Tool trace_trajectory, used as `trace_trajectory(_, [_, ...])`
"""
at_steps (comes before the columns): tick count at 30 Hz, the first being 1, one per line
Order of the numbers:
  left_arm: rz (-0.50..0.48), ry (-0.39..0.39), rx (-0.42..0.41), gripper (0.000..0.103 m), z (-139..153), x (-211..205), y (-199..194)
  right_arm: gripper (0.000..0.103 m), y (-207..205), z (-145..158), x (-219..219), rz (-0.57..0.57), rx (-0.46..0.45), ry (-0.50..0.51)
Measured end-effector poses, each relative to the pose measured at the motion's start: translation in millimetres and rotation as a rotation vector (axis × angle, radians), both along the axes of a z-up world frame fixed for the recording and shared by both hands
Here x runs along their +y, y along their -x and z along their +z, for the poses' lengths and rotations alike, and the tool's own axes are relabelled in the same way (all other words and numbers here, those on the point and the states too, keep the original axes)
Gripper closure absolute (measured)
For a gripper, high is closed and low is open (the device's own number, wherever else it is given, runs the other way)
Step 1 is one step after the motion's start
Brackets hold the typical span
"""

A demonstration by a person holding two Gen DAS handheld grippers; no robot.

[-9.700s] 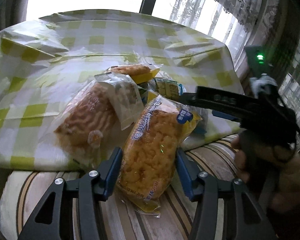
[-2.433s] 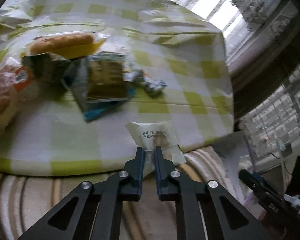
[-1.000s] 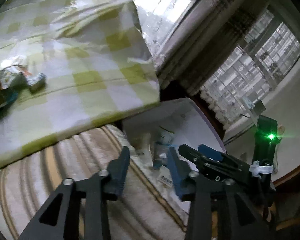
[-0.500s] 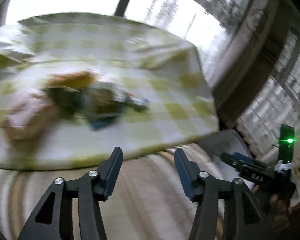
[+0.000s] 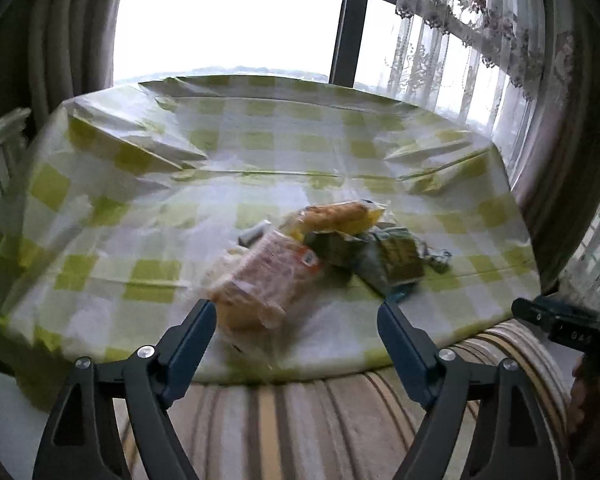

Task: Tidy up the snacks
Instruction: 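Move both tools back over the remaining snacks on the table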

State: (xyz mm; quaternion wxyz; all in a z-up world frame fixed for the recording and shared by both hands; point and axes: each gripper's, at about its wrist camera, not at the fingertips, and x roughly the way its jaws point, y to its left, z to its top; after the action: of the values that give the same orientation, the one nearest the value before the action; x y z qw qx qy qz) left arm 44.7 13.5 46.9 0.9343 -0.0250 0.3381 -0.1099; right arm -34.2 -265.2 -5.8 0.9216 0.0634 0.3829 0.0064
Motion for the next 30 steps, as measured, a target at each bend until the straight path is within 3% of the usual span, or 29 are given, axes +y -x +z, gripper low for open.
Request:
trace_trajectory(16, [-0.085, -0.214, 0.123, 0.014, -26, -12, -58, 0.025, -80, -5, 90, 0.121, -0.022, 0.087])
trace_trajectory(26, [-0.081, -0.23, 0.191, 0.015, -45, -10, -76, 0.025, -110, -16, 113, 0.129, -0.001, 0.164])
trace_trajectory(28, [-0.077, -0.233, 0.194, 0.016, -49, -10, -77, 0.025, -114, -18, 116, 0.126, -0.004, 0.181])
trace_trajectory(30, [-0.079, -0.231, 0.197, 0.031, -51, -10, -77, 0.025, -117, -19, 119, 0.123, -0.006, 0.204])
